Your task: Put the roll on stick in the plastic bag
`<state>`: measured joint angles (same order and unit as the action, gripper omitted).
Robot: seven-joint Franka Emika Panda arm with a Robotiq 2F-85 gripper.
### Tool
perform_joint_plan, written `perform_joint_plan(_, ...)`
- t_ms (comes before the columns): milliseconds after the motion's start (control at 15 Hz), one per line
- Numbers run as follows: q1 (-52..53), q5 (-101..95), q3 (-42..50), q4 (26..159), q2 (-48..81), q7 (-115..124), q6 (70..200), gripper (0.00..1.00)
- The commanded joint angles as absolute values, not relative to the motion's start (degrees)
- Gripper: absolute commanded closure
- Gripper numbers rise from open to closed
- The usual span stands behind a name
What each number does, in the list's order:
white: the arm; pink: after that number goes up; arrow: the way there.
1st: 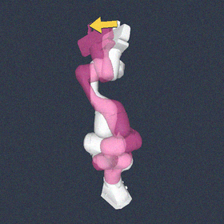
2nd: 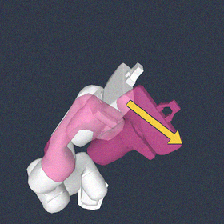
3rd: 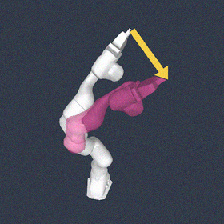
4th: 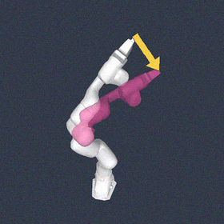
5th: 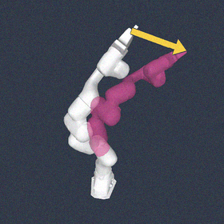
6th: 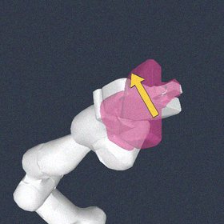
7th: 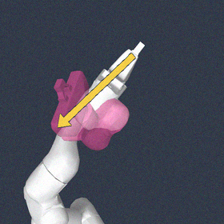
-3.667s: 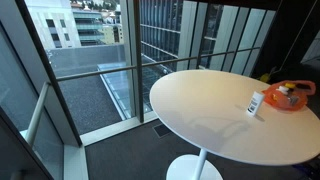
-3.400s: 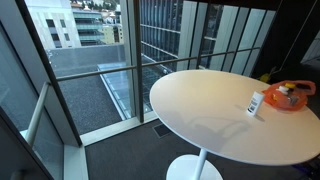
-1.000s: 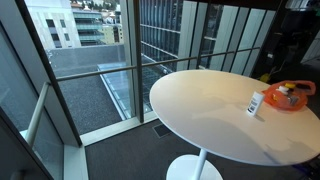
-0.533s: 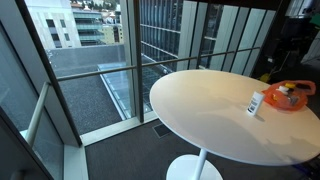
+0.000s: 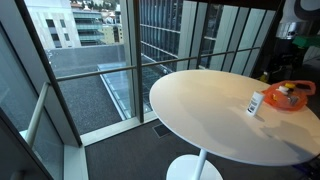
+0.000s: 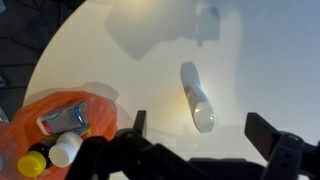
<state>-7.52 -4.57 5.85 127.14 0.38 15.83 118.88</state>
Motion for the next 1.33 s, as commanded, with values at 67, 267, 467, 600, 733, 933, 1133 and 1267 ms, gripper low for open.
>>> perform_joint_plan(67, -7.16, -3.15, 6.38, 125.67, 5.76, 14.74, 123.79, 0.00)
perform_joint_plan(267, -6.81, -2.80, 6.26, 126.94, 7.17, 13.81, 128.51, 0.00)
perform_joint_plan(467, -6.45, -2.44, 6.25, 127.70, 8.24, 13.62, 131.44, 0.00)
perform_joint_plan(600, -6.34, -2.28, 6.29, 128.17, 8.78, 13.70, 132.37, 0.00)
perform_joint_plan(733, -6.25, -2.35, 6.36, 128.68, 9.17, 13.87, 133.26, 0.05)
perform_joint_plan(933, -6.18, -2.48, 6.43, 129.32, 9.34, 14.09, 134.06, 0.42)
perform_joint_plan(1133, -6.12, -2.68, 6.51, 130.05, 9.33, 14.43, 134.95, 0.61)
perform_joint_plan(1267, -6.21, -2.70, 6.69, 129.83, 9.49, 14.84, 135.01, 0.82)
